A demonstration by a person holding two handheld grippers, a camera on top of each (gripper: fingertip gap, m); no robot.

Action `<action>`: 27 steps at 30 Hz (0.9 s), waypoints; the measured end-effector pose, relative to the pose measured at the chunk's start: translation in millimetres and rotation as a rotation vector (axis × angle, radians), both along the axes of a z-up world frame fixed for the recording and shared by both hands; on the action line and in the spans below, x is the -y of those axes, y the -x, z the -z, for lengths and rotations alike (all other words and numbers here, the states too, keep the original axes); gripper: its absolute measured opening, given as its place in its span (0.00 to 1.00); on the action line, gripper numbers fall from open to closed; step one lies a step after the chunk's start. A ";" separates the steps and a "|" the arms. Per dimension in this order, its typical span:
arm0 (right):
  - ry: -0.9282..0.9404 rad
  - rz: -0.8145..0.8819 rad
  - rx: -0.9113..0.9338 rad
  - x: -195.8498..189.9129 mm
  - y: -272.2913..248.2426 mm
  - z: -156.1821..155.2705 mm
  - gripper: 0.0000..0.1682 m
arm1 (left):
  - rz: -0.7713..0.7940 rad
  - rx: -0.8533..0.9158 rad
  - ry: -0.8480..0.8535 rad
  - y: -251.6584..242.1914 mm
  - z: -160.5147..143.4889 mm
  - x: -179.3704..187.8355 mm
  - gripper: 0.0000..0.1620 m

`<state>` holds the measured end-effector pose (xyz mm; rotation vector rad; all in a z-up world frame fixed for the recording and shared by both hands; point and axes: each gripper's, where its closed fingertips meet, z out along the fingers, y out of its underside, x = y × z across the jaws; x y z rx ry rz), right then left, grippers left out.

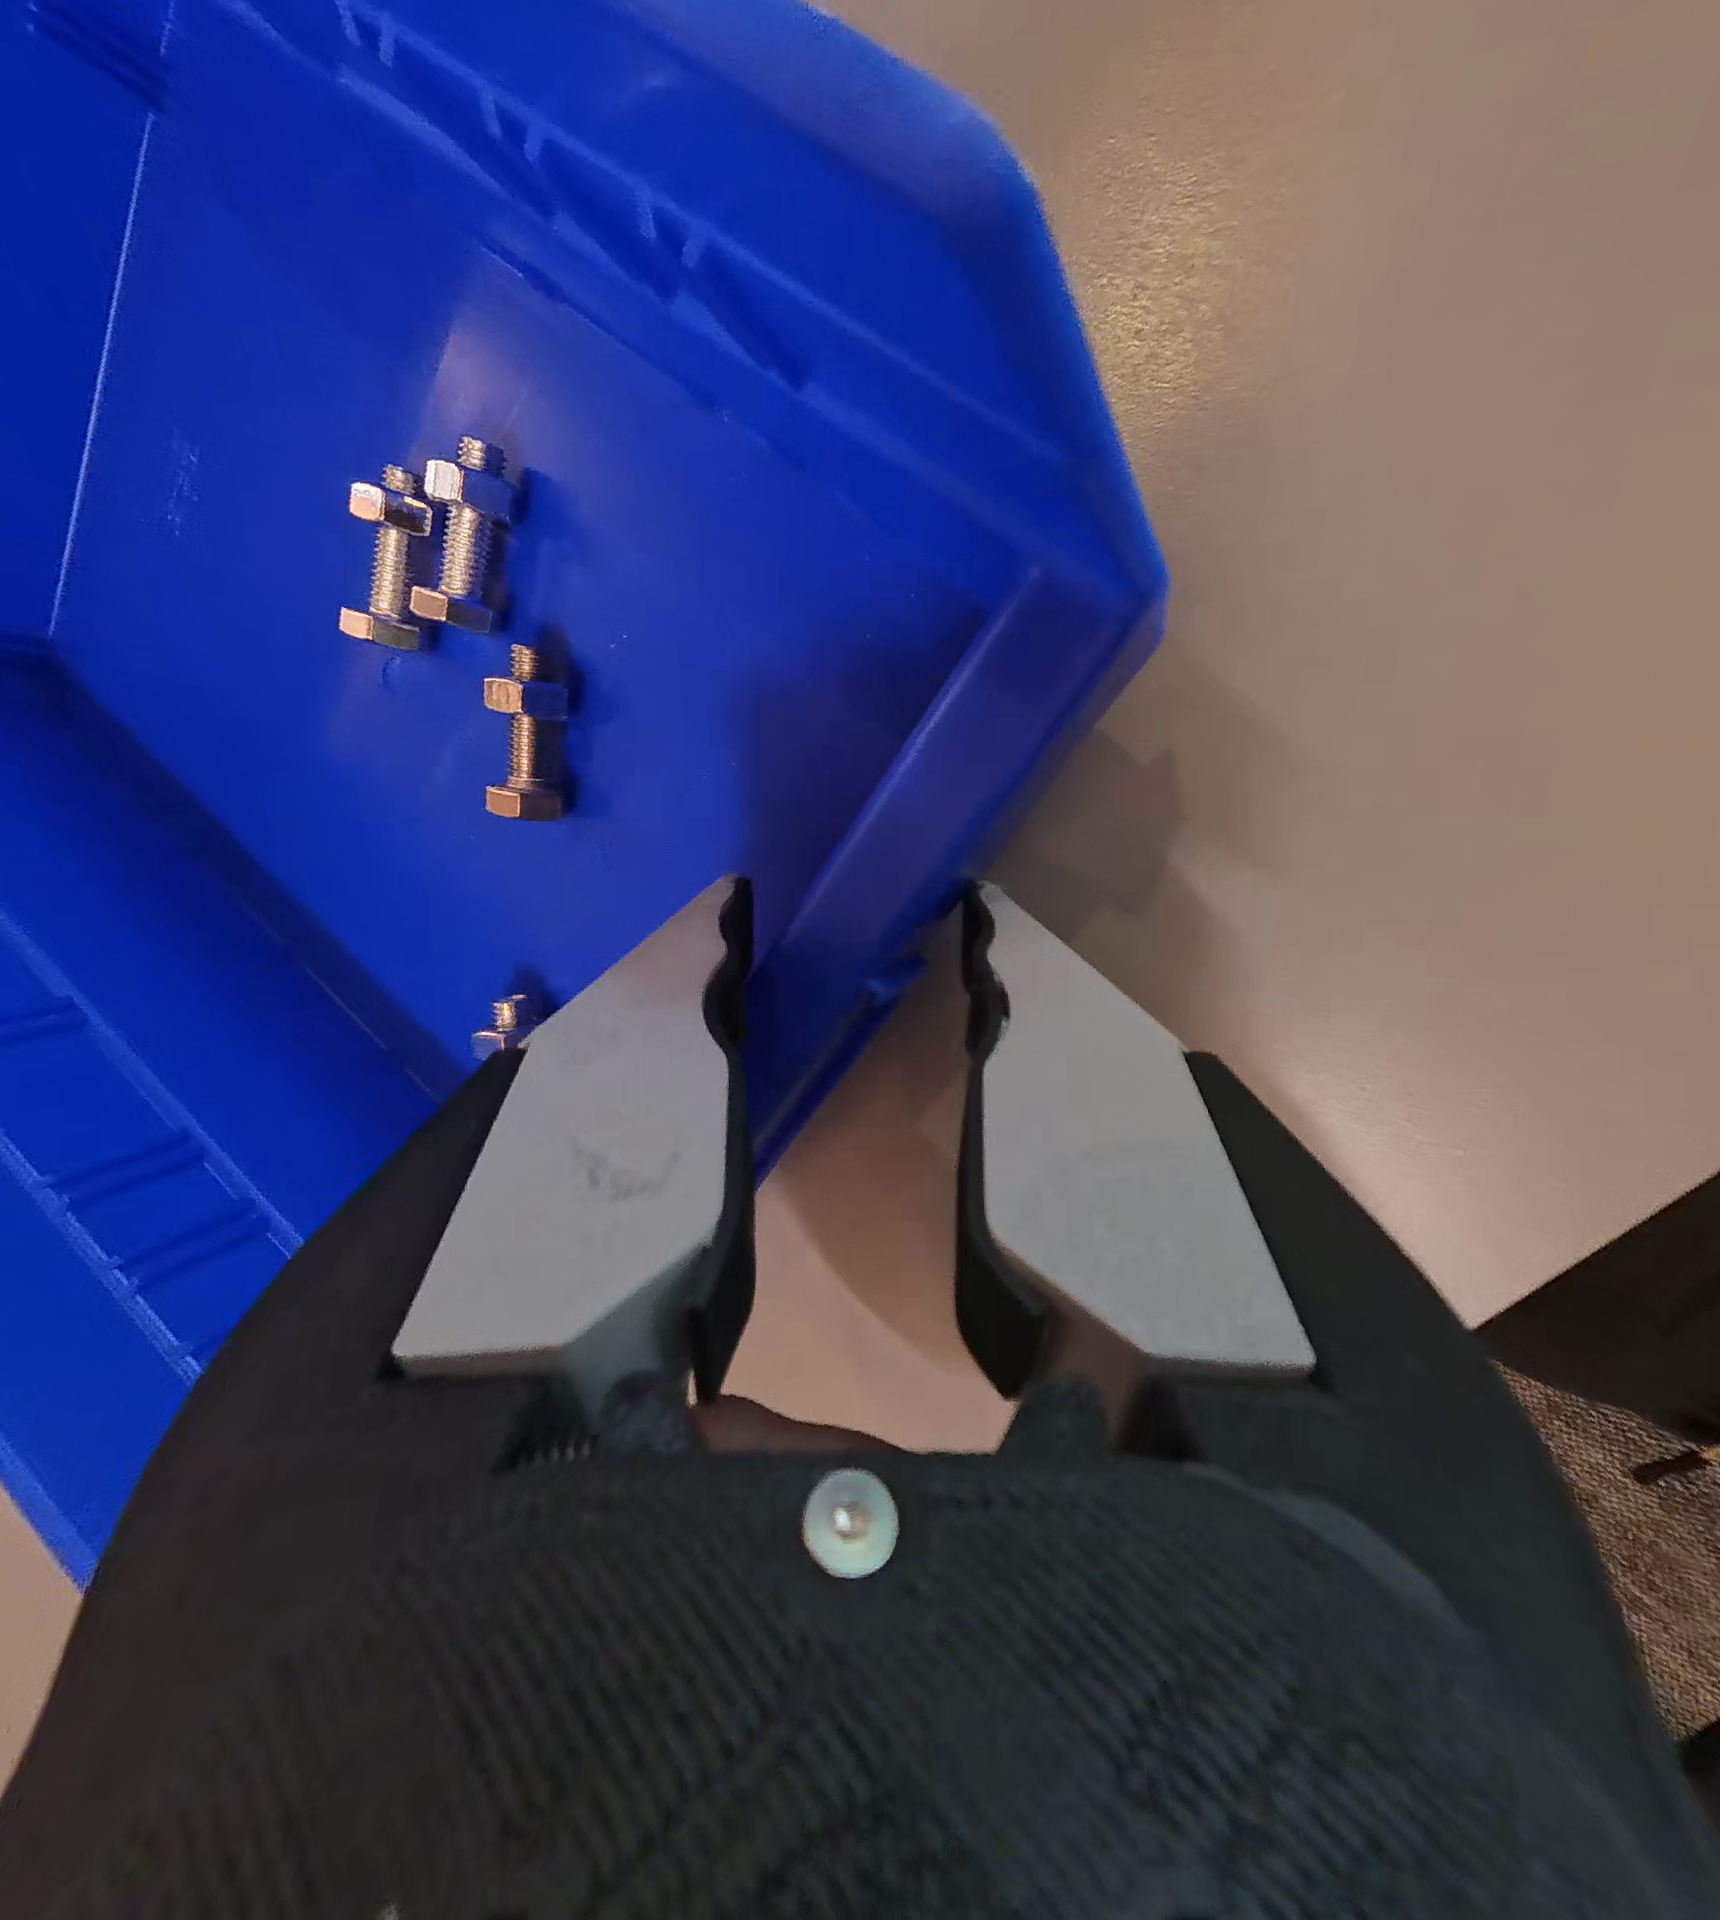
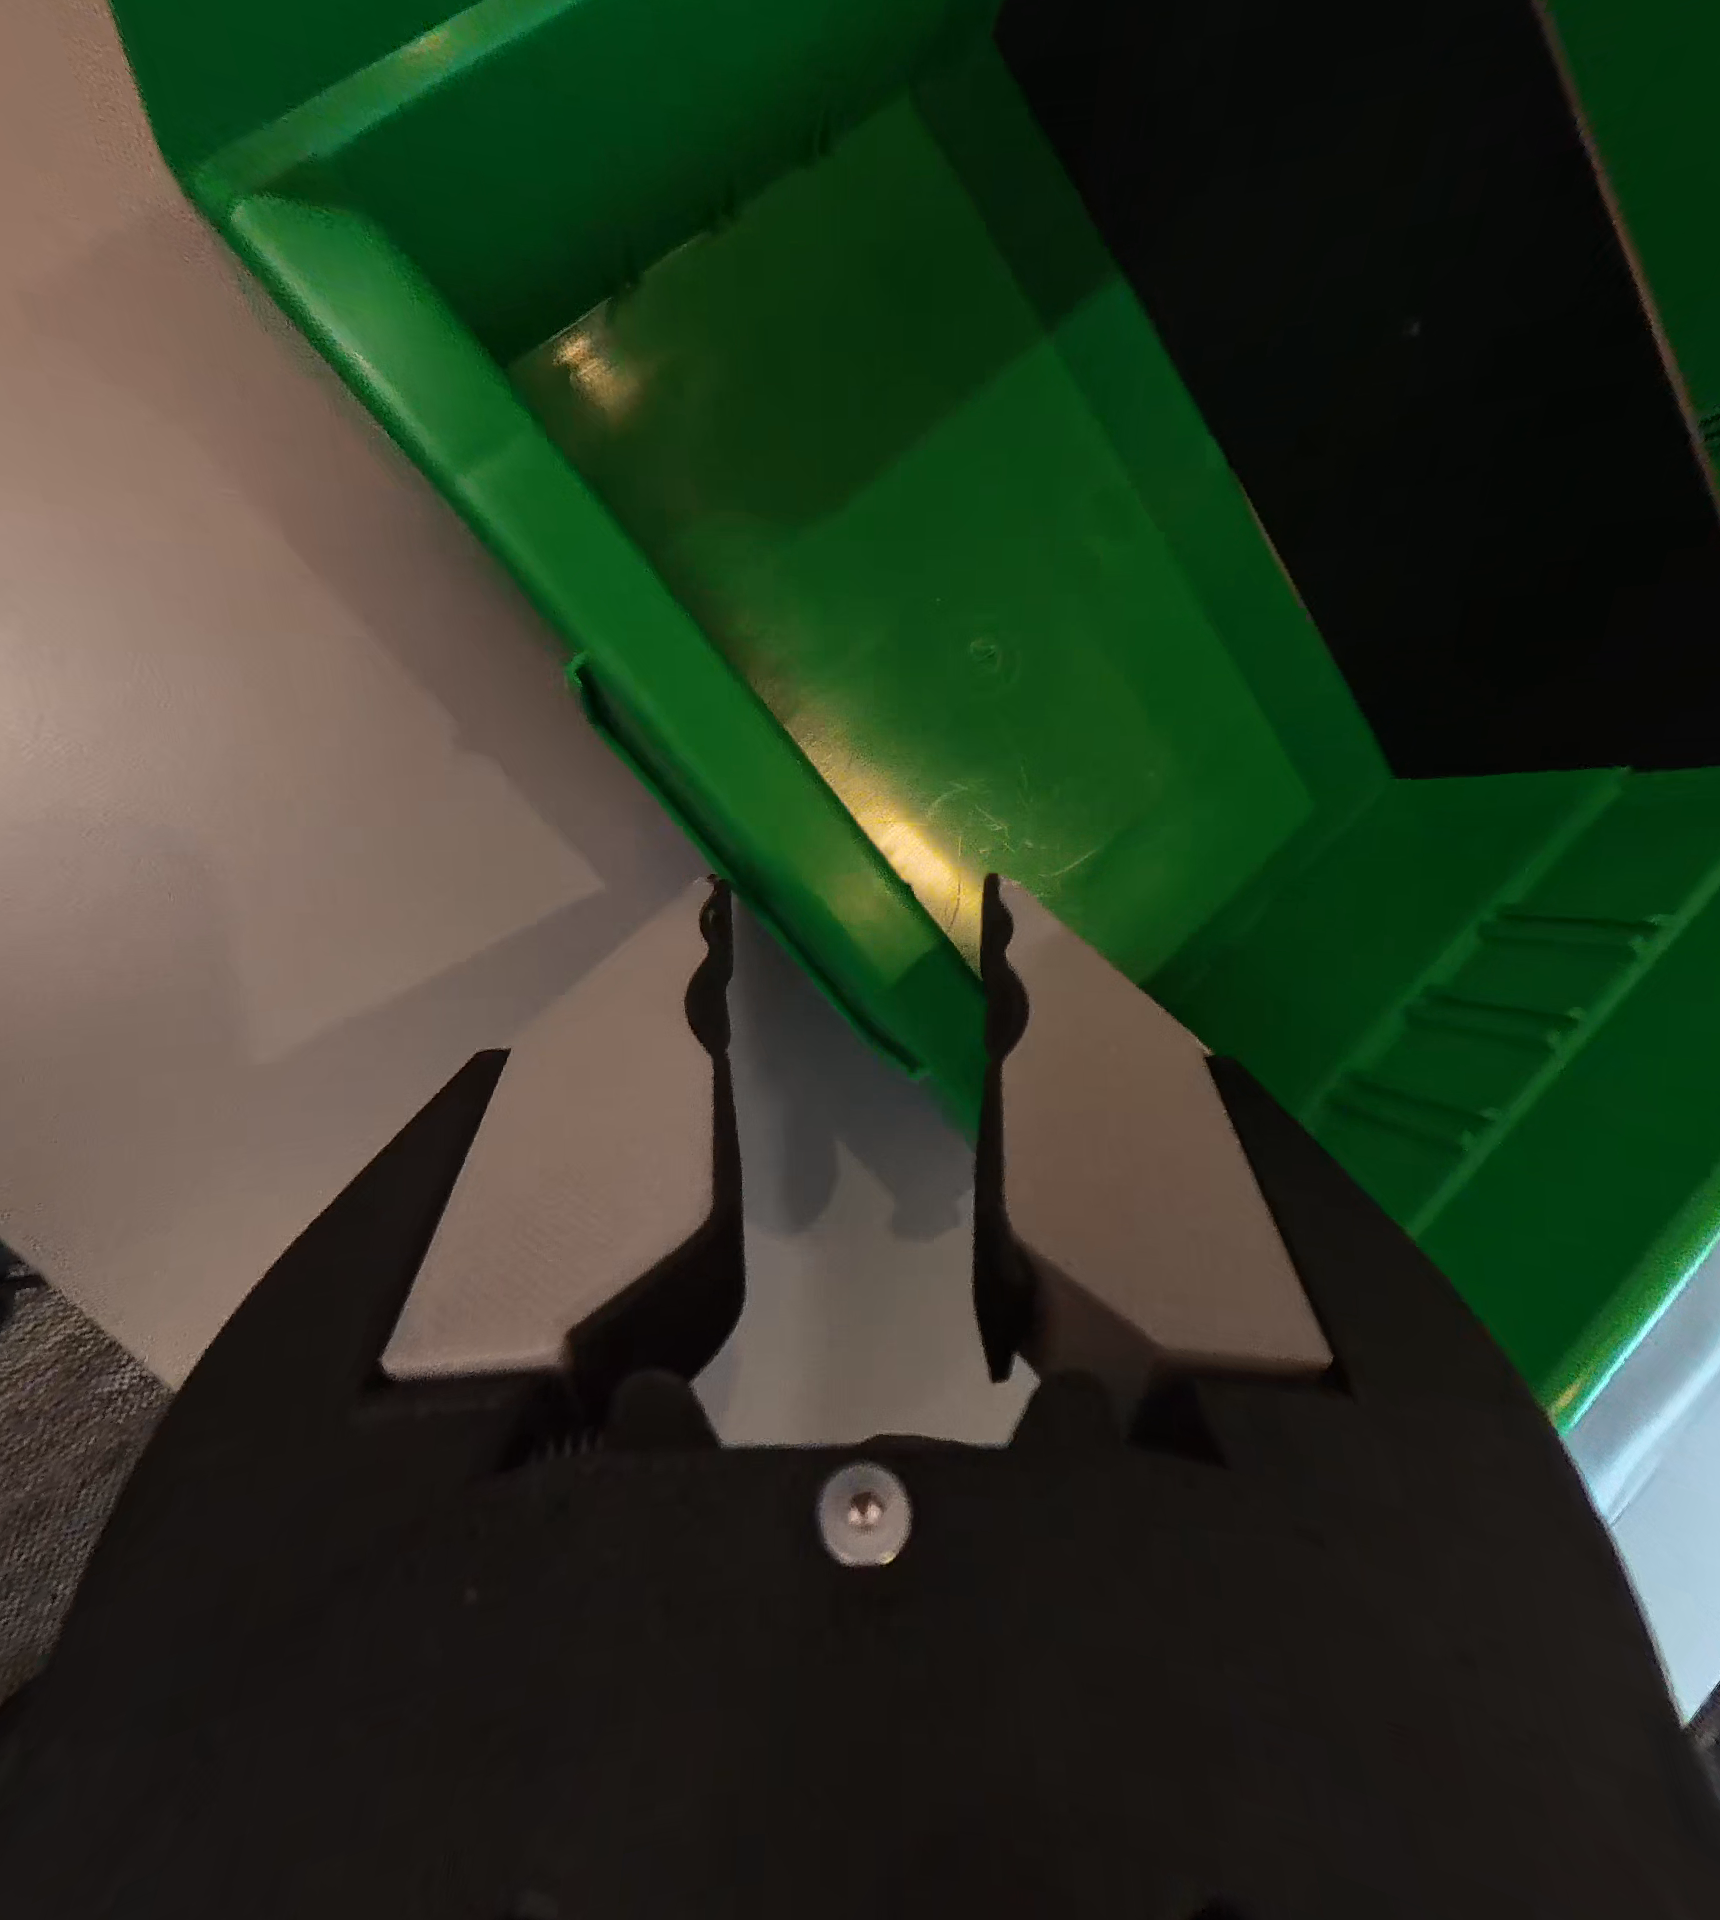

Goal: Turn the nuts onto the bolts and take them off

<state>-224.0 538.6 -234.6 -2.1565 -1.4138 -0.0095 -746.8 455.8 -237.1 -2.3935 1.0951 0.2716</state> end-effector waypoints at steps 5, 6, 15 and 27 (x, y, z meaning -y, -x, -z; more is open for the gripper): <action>0.004 0.036 -0.002 -6.5 2.5 0.0 0.27 | 0.019 0.007 -0.031 0.4 -1.2 -2.1 0.24; 0.002 0.044 0.000 -6.5 2.9 -0.1 0.27 | 0.024 0.008 -0.041 1.3 -1.6 -3.3 0.24; -0.130 -0.041 -0.279 59.3 92.6 -87.7 0.38 | 0.002 0.369 -0.207 -24.9 -52.0 12.2 0.34; -0.146 -0.319 -0.680 36.7 304.7 -78.9 0.34 | -0.131 0.607 -0.362 12.3 -92.9 -13.4 0.29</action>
